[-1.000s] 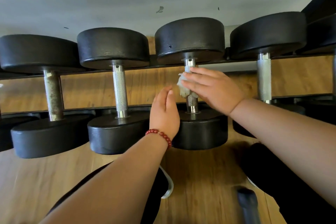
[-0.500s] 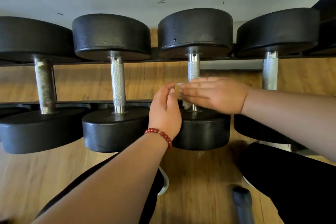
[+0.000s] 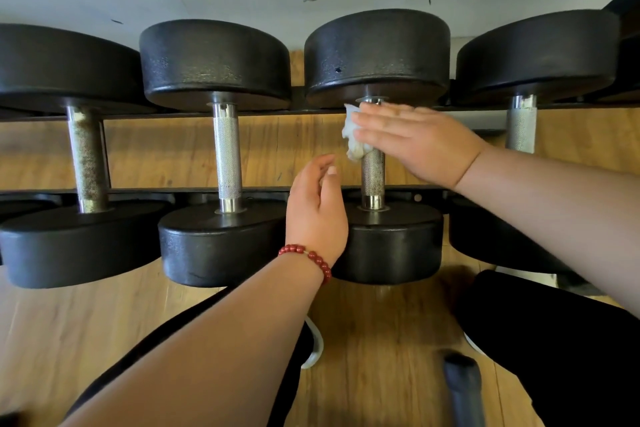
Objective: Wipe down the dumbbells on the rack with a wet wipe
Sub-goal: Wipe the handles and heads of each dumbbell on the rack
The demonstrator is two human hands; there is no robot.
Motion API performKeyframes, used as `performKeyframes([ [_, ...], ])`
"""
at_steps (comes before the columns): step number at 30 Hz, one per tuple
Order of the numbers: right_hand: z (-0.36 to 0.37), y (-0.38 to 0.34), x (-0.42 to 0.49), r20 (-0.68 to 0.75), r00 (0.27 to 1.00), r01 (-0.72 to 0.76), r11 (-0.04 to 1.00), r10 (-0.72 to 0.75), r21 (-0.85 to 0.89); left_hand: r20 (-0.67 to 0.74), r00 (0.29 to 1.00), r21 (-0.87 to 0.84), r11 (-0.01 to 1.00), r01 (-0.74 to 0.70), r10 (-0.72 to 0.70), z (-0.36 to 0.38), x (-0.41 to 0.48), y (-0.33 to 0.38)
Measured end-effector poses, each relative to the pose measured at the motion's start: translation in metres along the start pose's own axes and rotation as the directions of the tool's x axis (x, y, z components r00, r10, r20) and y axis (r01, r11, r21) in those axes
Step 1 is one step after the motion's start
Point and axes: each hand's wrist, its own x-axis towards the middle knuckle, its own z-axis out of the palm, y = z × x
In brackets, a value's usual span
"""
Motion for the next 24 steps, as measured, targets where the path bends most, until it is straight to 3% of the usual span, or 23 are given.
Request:
performKeyframes([
  [2, 0.004, -0.013, -0.008, 0.021, 0.998, 0.052, 0.999, -0.052, 0.009, 0.01, 1.0, -0.004, 1.0, 0.017, -0.017, -0.001, -0.004, -0.004],
  [6, -0.005, -0.015, -0.017, 0.206, 0.947, 0.235, 0.969, -0.247, 0.079, 0.095, 0.995, 0.018, 0.999, -0.042, 0.04, -0.007, -0.009, -0.015],
  [12, 0.004, -0.002, -0.002, 0.05, 0.998, 0.026, 0.999, -0.028, 0.047, 0.267, 0.947, 0.154, 0.962, -0.228, 0.181, -0.017, -0.009, -0.027],
  [17, 0.001, -0.012, -0.019, 0.151, 0.955, 0.239, 0.964, -0.255, 0.116, 0.294, 0.934, 0.194, 0.945, -0.264, 0.201, -0.017, -0.007, -0.028],
  [21, -0.004, 0.008, -0.007, 0.027, 0.997, 0.073, 0.997, -0.073, 0.028, 0.342, 0.924, 0.249, 0.932, -0.265, 0.171, -0.02, -0.007, -0.025],
  [24, 0.003, -0.007, -0.013, 0.055, 0.984, 0.164, 0.985, -0.167, 0.057, 0.311, 0.935, 0.235, 0.94, -0.248, 0.169, -0.018, -0.008, -0.026],
])
